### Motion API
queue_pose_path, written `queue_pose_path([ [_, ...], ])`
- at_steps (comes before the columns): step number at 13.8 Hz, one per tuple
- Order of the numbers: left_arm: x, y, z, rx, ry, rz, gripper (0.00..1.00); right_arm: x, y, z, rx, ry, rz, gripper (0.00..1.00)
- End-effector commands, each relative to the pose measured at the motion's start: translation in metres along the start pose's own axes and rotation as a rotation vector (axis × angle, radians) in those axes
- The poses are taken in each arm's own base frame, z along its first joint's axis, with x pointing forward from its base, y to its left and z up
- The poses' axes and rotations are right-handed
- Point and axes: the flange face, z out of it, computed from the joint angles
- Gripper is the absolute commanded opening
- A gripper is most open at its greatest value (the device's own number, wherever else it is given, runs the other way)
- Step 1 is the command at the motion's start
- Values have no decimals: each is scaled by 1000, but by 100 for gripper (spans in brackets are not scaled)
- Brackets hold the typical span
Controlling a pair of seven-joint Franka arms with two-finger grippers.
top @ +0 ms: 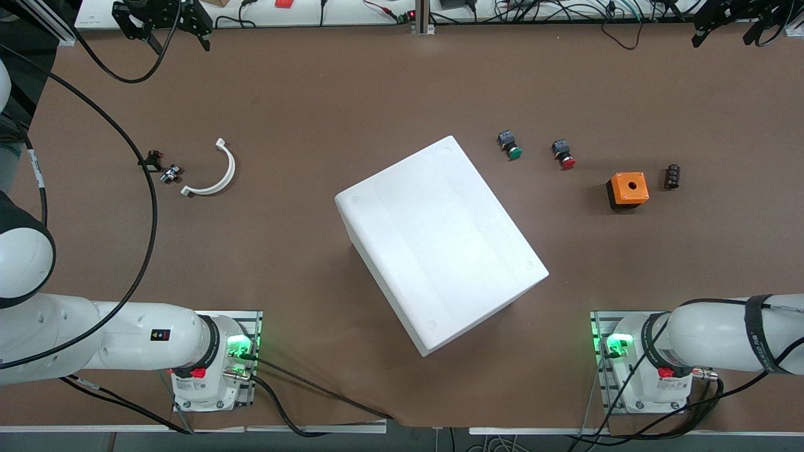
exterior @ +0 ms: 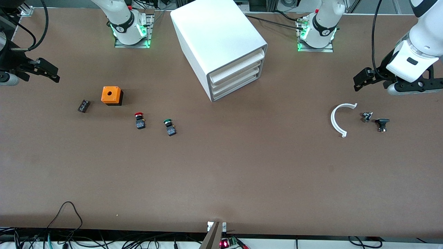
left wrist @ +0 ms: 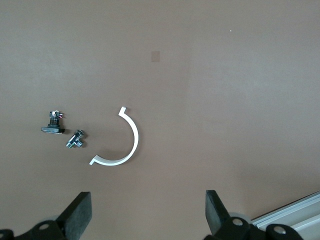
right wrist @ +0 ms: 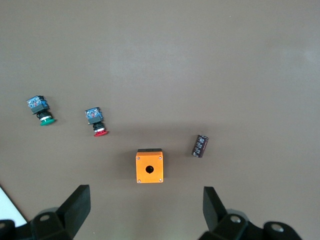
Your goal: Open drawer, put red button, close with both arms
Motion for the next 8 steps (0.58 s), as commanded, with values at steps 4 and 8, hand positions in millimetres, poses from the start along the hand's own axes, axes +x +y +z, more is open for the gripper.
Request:
queue_pose_path([
  [4, 5, 0, -6, 16, 2, 44, 100, -10, 6, 0, 31, -6, 33, 100],
  [8, 6, -2, -6, 9, 2, 40, 100, -11, 7, -1, 30, -10, 34, 100],
])
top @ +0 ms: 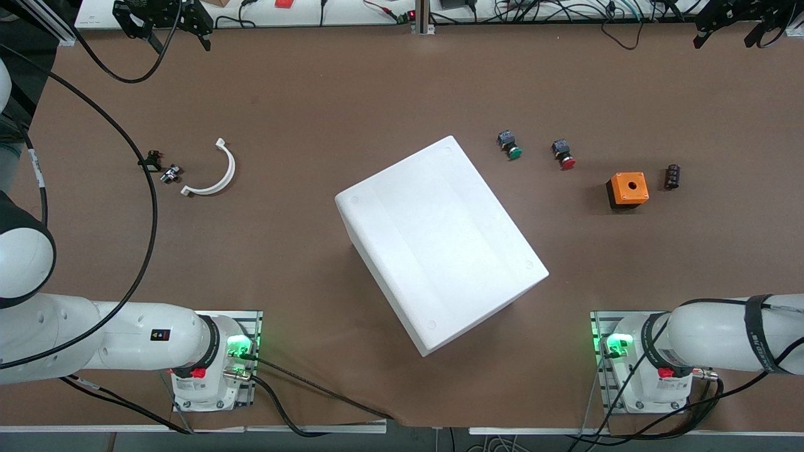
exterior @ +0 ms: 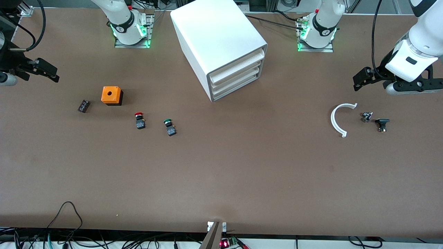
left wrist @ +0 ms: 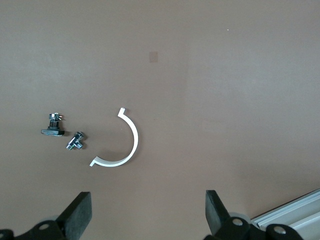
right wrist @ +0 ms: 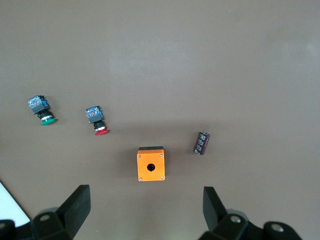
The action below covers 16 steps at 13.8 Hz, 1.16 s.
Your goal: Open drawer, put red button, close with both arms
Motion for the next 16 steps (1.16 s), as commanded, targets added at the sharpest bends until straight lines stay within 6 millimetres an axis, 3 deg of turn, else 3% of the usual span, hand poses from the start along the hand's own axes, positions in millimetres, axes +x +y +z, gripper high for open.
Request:
queue_pose_path([
  [1, 7, -4, -4, 10, -1, 21, 100, -9, 1, -3, 16, 1, 14, 100],
  [3, 16, -2, 15, 24, -32, 27, 100, -7, 1, -2, 15, -9, 17, 100],
  [6, 23, -2, 36, 26, -68, 26, 100, 11, -8, 29, 4, -66, -4, 100],
  [8, 32, 5, 69, 23, -133, 34, 100, 18, -9, 47, 7, -133, -15, 100],
  [9, 29, 15, 77, 22, -150, 49, 100, 25, -10, 64, 4, -165, -18, 100],
  [11, 25, 53, 104, 7, -215, 110, 100, 37, -16, 84, 0, -180, -29, 100],
  [13, 23, 77, 153, -131, -338, 89, 100, 59, -31, 108, -5, -209, -47, 100],
  [16, 2, 122, 238, -422, -537, -18, 100, 93, -79, 145, -20, -237, -115, 100],
])
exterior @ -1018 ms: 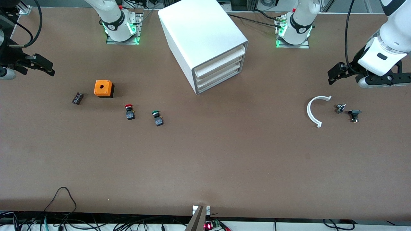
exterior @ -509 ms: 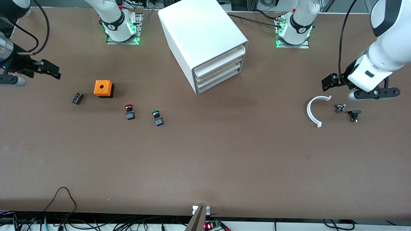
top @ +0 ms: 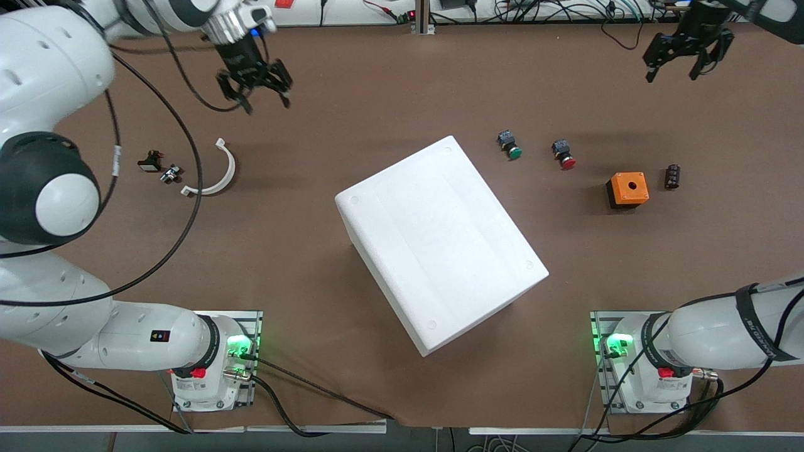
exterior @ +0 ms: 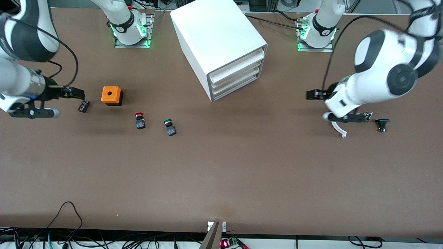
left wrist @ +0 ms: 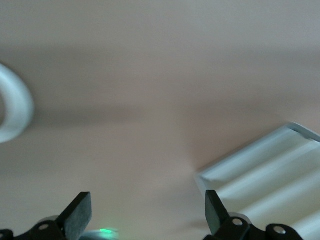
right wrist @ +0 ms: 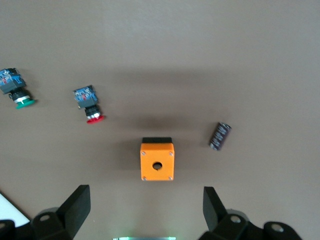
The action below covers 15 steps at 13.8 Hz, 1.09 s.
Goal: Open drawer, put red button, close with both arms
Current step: 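Reach the right gripper to the red button while the left gripper reaches the drawer, then pull the drawer open with the left gripper while the right gripper lifts the button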
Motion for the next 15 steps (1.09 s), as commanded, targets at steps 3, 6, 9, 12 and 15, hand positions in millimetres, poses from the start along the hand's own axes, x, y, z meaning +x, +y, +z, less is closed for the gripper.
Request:
queue_pose_path([
  [3, -1, 44, 152, -405, -204, -3, 100, 62, -55, 40, -21, -41, -79, 100],
  [6, -38, 73, 217, -561, -231, 92, 100, 76, -74, 76, -15, -17, -95, 100],
  [9, -55, 77, 241, -552, -266, 154, 100, 78, -105, 115, 79, 26, -113, 100],
  [12, -66, 79, 254, -563, -297, 143, 95, 71, -127, 175, 81, 132, -145, 100],
  [15, -73, 78, 262, -565, -299, 193, 9, 62, -131, 209, 64, 164, -183, 100],
])
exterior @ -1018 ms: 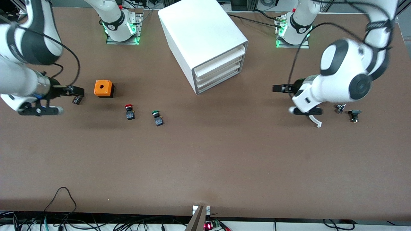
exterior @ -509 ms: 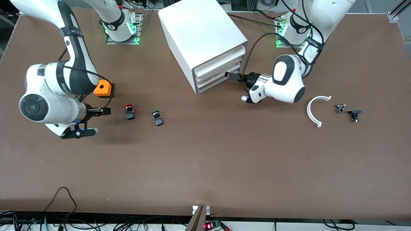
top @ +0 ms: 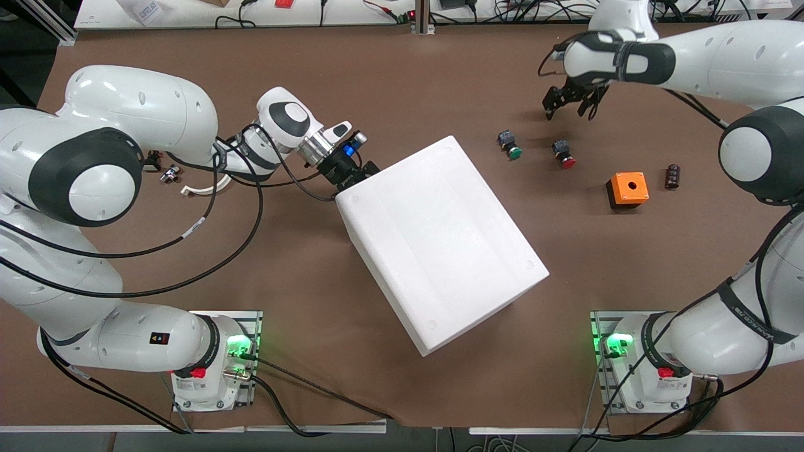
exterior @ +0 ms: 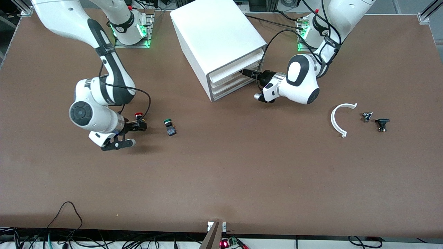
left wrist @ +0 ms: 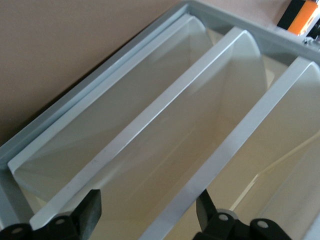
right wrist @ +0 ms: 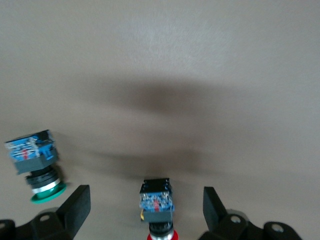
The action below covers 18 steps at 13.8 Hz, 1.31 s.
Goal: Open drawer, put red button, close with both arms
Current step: 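Pull the drawer open with the left gripper while the right gripper lifts the button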
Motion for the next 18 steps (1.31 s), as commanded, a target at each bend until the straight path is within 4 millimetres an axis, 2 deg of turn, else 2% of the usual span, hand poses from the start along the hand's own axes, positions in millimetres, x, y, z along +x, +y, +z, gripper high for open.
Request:
queue_pose_path([
  [1, -12, -1, 4, -19, 3, 37, 0, -18, 1, 17, -18, 26, -61, 100],
  [4, -10, -1, -5, -21, 21, 12, 0, -29, 2, 33, -26, 28, -132, 100],
  [5, -5, -4, -21, -22, 56, -5, 0, -32, 3, 37, -31, 30, -156, 100],
  [6, 6, -13, -60, -28, 159, -21, 0, -38, 0, 44, -34, 30, -173, 100],
  [8, 22, -11, -116, -24, 322, -4, 0, -47, -9, 55, -29, 33, -191, 100],
  [9, 26, -8, -133, -16, 352, 10, 0, -51, -9, 60, -30, 37, -192, 100],
  [11, 29, -9, -147, 6, 384, 23, 0, -56, -10, 69, -31, 49, -198, 98],
  [12, 30, -7, -151, 2, 397, 13, 46, -58, -10, 70, -32, 46, -201, 92],
  [13, 30, -8, -152, 7, 402, 25, 97, -58, -10, 68, -40, 47, -223, 83],
  [15, 29, -4, -160, 11, 431, 33, 100, -60, -10, 68, -46, 41, -255, 65],
  [16, 27, -3, -173, 19, 476, 37, 100, -61, -9, 68, -47, 39, -272, 55],
  [17, 25, -1, -188, 42, 503, 52, 100, -60, -10, 67, -48, 40, -296, 46],
  [18, 20, -2, -216, 78, 550, 71, 100, -60, -10, 65, -48, 43, -299, 40],
])
